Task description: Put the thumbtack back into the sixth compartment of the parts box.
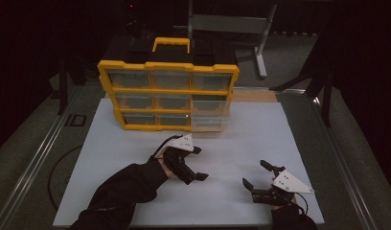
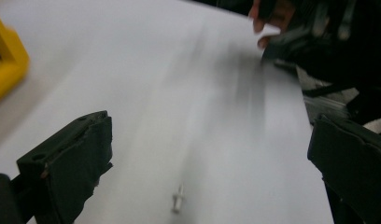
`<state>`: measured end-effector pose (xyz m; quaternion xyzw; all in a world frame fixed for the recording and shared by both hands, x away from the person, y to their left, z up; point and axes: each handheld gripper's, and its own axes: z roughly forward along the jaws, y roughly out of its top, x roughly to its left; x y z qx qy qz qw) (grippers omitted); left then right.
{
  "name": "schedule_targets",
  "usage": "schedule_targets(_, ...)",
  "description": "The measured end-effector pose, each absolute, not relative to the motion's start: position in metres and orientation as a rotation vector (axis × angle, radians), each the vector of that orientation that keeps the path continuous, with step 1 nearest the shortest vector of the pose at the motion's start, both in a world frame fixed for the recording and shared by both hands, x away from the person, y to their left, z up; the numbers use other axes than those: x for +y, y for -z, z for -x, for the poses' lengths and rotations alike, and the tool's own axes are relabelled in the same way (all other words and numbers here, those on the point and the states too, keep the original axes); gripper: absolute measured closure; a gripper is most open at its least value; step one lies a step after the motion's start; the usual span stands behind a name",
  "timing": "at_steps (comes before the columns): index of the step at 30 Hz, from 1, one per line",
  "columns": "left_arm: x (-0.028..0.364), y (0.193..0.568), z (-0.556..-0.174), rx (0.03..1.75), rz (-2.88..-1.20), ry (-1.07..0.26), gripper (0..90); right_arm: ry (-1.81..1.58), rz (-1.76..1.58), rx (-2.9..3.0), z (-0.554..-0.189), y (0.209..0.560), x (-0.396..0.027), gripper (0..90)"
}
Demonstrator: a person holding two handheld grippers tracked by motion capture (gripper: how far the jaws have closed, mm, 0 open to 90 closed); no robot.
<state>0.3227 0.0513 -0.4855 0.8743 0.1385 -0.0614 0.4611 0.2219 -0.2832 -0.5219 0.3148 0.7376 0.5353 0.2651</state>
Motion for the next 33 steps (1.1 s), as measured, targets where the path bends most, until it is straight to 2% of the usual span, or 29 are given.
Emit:
schedule_targets(3,0.049,0.497,-0.324,0.344,-2.219,0.146,0.9,-1.445,-0.852,1.992,-0.222,0.522,-0.283,9.9)
schedule_targets(5,0.048,0.504,-0.325,0.350,-2.230,0.162,5.7,-1.444,-0.851,1.995,-0.222,0.522,-0.283,9.9)
schedule_targets(8,0.047,0.510,-0.326,0.351,-2.252,0.171,7.5,-1.443,-0.848,1.995,-0.222,0.522,-0.283,9.9)
schedule_targets(9,0.047,0.513,-0.327,0.344,-2.258,0.183,9.3,-1.442,-0.848,1.995,-0.222,0.522,-0.283,9.9)
schedule_targets(10,0.047,0.515,-0.327,0.346,-2.260,0.188,16.6,-1.445,-0.850,1.996,-0.222,0.522,-0.283,9.9)
schedule_targets(14,0.047,0.522,-0.329,0.363,-2.281,0.173,17.5,-1.448,-0.852,1.994,-0.222,0.522,-0.283,9.9)
schedule_targets(16,0.048,0.524,-0.330,0.365,-2.283,0.172,28.9,-1.448,-0.851,1.996,-0.222,0.522,-0.283,9.9)
schedule_targets(17,0.049,0.526,-0.330,0.363,-2.282,0.164,28.9,-1.446,-0.849,1.997,-0.222,0.522,-0.283,9.9)
schedule_targets(18,0.049,0.526,-0.330,0.363,-2.280,0.162,37.3,-1.445,-0.848,1.996,-0.222,0.522,-0.283,9.9)
schedule_targets(20,0.050,0.528,-0.330,0.359,-2.284,0.155,43.5,-1.446,-0.849,1.996,-0.222,0.522,-0.283,9.9)
schedule_targets(21,0.050,0.529,-0.329,0.355,-2.285,0.157,43.5,-1.445,-0.849,1.995,-0.222,0.522,-0.283,9.9)
schedule_targets(23,0.049,0.531,-0.328,0.347,-2.300,0.153,52.8,-1.446,-0.849,1.995,-0.222,0.522,-0.283,9.9)
schedule_targets(33,0.043,0.540,-0.326,0.335,-2.351,0.141,69.8,-1.440,-0.843,1.995,-0.222,0.522,-0.283,9.9)
